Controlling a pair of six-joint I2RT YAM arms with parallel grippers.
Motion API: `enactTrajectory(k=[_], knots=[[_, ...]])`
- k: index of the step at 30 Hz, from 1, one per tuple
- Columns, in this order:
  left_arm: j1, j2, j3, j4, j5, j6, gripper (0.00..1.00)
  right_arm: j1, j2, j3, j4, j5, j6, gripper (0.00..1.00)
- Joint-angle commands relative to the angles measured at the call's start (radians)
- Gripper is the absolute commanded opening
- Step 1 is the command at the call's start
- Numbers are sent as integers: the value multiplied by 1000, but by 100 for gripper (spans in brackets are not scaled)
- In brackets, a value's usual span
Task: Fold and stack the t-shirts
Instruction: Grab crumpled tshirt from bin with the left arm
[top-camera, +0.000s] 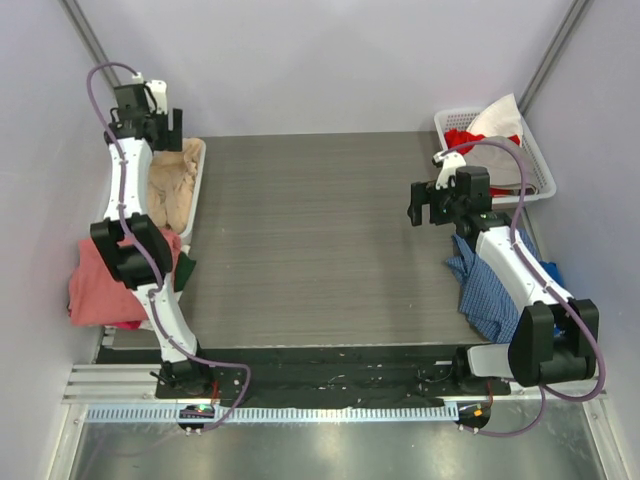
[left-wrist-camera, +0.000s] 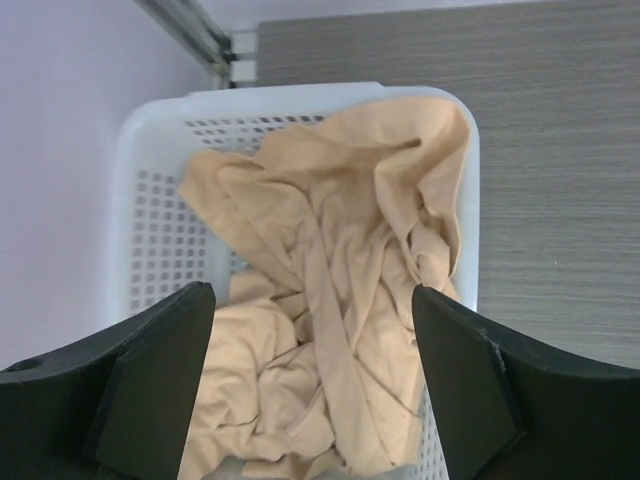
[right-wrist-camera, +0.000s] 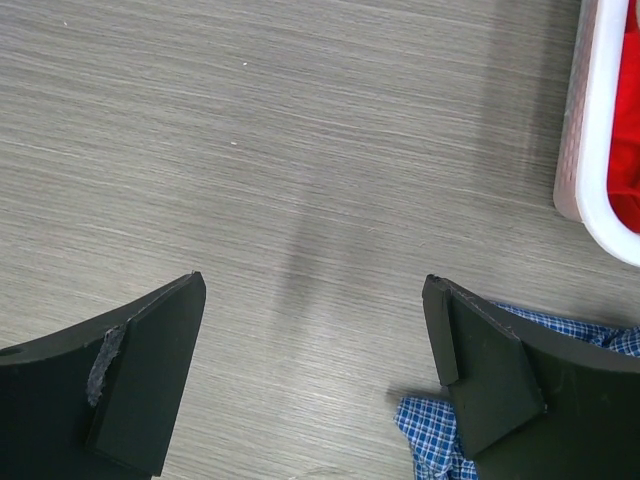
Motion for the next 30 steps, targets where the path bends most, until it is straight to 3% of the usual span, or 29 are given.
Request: enactTrajectory(k=[1, 4, 10, 22, 28, 30], knots=[[16, 53, -11, -74, 124, -1, 84, -2, 3, 4, 6, -14, -11, 100], [33, 68, -62, -52, 196, -12, 84, -4, 7, 4, 6, -14, -14, 100], [44, 102, -127, -14, 203, -12, 81, -2, 24, 10, 0, -19, -16, 100], [45, 181, -95, -14, 204, 9, 66, -2, 21, 10, -7, -23, -14, 100], [44, 228, -76, -11, 216, 0, 54, -4, 23, 11, -8, -22, -17, 100], [44, 244, -65, -12, 219, -4, 40, -4, 24, 11, -8, -22, -17, 100]])
